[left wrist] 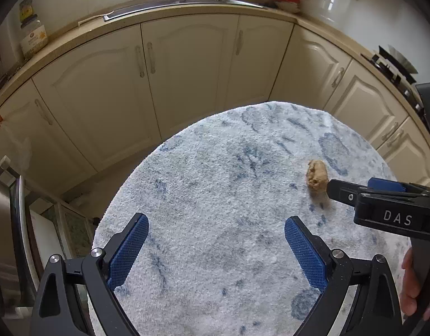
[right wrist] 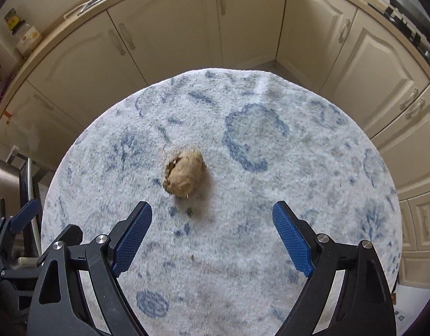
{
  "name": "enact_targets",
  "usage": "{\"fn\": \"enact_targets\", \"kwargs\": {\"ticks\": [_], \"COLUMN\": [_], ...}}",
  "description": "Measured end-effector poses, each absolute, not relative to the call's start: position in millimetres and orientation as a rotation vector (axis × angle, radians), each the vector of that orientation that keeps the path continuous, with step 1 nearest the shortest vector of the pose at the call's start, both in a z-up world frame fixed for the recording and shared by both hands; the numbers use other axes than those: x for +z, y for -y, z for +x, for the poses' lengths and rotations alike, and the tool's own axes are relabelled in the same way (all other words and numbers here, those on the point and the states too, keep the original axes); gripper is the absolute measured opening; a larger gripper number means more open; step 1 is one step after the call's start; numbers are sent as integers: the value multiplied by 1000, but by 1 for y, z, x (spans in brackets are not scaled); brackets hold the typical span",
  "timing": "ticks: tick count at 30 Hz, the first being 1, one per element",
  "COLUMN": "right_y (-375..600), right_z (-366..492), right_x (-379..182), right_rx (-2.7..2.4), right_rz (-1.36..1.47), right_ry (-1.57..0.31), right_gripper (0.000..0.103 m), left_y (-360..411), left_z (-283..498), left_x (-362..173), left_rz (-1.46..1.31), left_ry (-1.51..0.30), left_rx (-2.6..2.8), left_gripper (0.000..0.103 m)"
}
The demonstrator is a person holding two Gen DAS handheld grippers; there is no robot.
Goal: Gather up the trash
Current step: 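Lower the open right tool around the brown crumpled item and close it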
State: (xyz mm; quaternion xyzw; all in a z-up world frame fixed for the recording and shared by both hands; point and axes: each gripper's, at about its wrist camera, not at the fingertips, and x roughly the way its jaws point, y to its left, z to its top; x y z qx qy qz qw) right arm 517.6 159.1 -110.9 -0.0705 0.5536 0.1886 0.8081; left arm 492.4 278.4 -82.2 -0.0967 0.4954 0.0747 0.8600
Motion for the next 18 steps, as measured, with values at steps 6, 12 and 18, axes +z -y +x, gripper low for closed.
{"fn": "enact_targets", "kwargs": {"ticks": [6,12,18], "right_y": [-180,-191,-199], "right_z": [534,536,534], "right_x": [-128,-136,-142], "right_rx": [432,466,447], "right_rz": [-157,-162,-199], "right_ry": [-1227,-1244,-1217], "right_gripper": [80,76,54], "left_y": [-298,-302,-301], "left_z": [516,525,523], "left_x": [-105,-114,-115], "left_rz": [-220,-216,-214], "left_ry": [-1069,-1076,-1080], "left_rx": [200,205,204], "left_gripper": [96,96,96]}}
